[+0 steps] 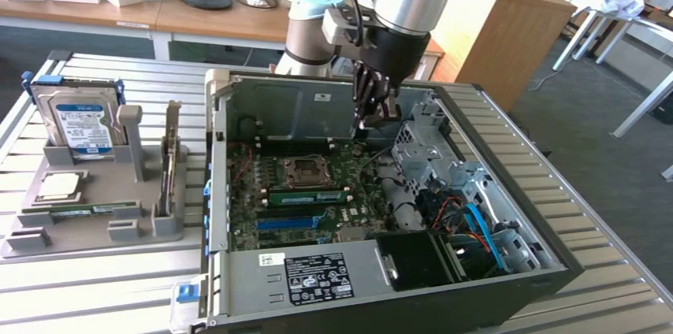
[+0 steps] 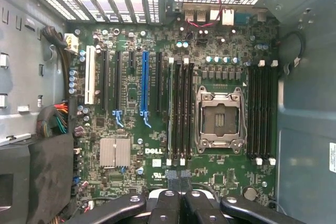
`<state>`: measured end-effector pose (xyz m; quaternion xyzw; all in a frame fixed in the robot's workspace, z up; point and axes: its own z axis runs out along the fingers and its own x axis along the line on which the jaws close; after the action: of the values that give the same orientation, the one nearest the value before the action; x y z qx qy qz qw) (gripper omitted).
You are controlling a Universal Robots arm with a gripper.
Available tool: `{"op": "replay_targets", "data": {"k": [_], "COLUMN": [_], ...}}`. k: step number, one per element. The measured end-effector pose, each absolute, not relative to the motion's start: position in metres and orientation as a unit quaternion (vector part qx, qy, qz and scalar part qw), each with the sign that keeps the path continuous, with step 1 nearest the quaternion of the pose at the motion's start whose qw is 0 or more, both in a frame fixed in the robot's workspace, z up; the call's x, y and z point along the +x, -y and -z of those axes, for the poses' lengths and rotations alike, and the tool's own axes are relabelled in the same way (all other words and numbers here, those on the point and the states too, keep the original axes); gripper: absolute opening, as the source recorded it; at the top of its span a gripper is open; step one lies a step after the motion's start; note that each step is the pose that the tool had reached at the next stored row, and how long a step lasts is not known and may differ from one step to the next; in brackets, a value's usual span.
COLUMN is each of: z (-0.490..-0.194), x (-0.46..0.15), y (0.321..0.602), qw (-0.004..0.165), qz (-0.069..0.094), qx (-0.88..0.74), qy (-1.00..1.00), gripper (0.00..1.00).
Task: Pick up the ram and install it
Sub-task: 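Press down the ram until it locks into place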
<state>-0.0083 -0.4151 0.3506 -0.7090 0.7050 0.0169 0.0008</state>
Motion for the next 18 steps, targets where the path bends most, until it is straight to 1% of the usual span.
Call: {"op": "replay_targets", "data": {"k": [11,18], "z": [-0.3506,-0.3495], "x": [-0.0082,-0.0082], "y": [0.4064,0.4064], "qw": [0.001,0.001], "qz": [-0.017,-0.017], "qx": [-0.709,-0.709], "qy": [-0.705,-0.705], "gripper": [0.10,0.10]}}
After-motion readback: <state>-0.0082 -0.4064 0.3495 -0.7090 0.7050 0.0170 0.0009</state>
